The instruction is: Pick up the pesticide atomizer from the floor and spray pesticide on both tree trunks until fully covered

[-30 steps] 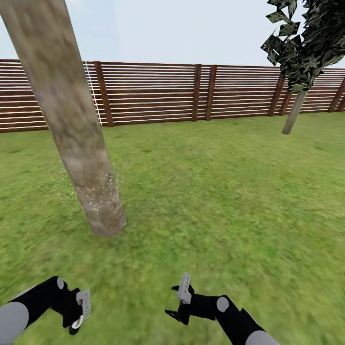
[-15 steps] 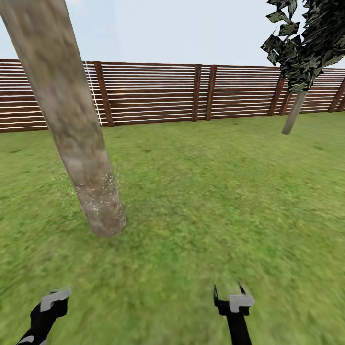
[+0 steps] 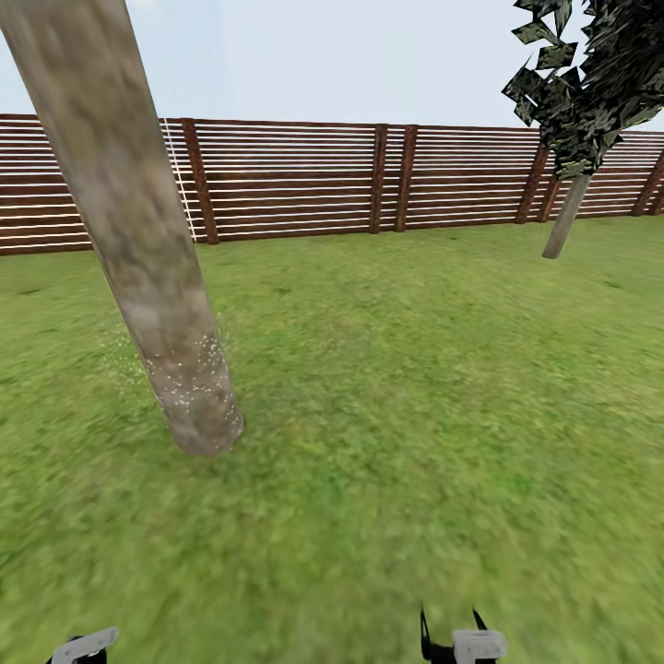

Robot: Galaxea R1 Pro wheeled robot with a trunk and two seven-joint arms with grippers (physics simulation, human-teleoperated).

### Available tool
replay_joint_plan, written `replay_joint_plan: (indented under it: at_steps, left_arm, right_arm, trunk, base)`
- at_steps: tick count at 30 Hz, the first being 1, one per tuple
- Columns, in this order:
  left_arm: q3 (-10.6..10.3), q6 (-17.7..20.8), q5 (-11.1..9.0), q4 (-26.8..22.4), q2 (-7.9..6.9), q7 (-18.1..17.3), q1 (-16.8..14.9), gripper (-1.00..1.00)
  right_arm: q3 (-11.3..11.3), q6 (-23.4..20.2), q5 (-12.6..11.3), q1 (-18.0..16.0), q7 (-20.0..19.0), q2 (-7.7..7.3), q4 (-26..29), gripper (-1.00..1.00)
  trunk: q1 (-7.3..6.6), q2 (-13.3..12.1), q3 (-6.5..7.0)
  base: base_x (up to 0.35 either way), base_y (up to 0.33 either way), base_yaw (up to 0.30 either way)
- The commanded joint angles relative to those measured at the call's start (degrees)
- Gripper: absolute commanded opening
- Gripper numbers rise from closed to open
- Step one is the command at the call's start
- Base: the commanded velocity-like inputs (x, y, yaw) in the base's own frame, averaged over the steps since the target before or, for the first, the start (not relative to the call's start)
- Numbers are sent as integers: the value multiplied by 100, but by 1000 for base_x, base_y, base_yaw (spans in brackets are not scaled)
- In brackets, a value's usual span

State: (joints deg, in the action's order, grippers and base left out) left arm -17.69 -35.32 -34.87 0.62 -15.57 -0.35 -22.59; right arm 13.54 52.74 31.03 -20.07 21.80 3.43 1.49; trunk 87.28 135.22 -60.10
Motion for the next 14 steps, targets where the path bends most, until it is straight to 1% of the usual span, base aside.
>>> replay_joint_plan:
  at_steps: [1,8,14]
  left_arm:
    - [2,-1,-3,0,1,-1,4,-100]
    - [2,-50,-3,0,10,-6,24,-100]
    - [2,-38,3,7,52,-9,27,-100]
  right_arm:
    - [-1,0,0,12,0,0,-1,100]
    - [-1,0,2,27,0,0,-2,100]
    - [-1,0,1,27,0,0,-3,100]
  trunk:
    - [0,0,0]
    - [0,0,0]
    - [0,0,0]
  base:
    - [0,0,0]
    - [0,0,0]
    - [0,0,0]
